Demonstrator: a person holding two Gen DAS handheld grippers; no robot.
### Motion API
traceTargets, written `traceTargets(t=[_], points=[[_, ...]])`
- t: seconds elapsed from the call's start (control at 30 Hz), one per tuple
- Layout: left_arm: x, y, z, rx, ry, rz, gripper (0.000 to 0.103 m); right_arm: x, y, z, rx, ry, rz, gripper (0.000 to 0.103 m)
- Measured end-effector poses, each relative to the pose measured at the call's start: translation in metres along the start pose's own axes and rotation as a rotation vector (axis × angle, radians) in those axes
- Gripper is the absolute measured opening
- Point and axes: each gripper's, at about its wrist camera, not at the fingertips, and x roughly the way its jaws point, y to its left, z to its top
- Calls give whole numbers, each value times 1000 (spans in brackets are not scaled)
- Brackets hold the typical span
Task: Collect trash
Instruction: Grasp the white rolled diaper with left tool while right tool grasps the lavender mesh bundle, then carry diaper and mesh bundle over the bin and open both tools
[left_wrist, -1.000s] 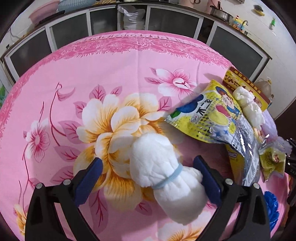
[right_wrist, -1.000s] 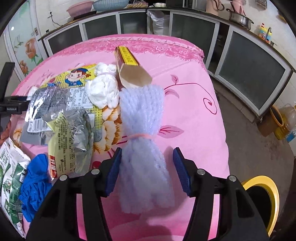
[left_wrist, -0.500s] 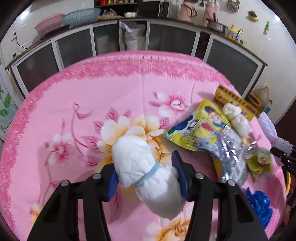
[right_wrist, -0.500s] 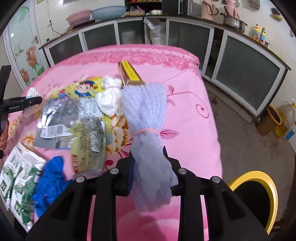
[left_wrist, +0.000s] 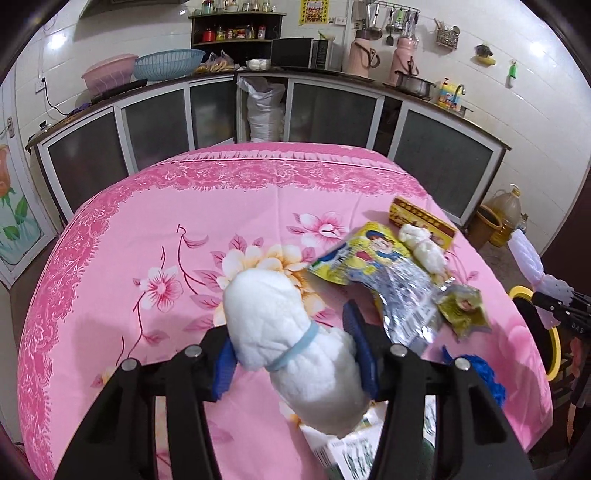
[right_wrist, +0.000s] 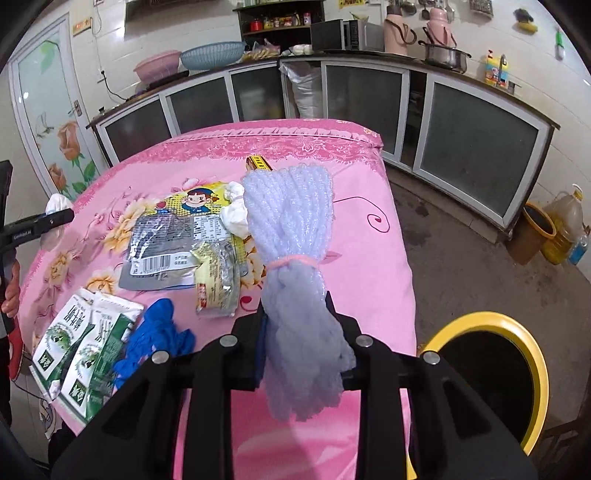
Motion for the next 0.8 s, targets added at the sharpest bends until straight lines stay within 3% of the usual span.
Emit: traceTargets(t=[0.33,0.8], points=[[-35,-36,-15,40,-40,-66,50,-35,-11,-24,54,-26,7,26],[-38,-160,-5,190,-31,-227,50,-78,-78,-68,182,-48,-72,26]])
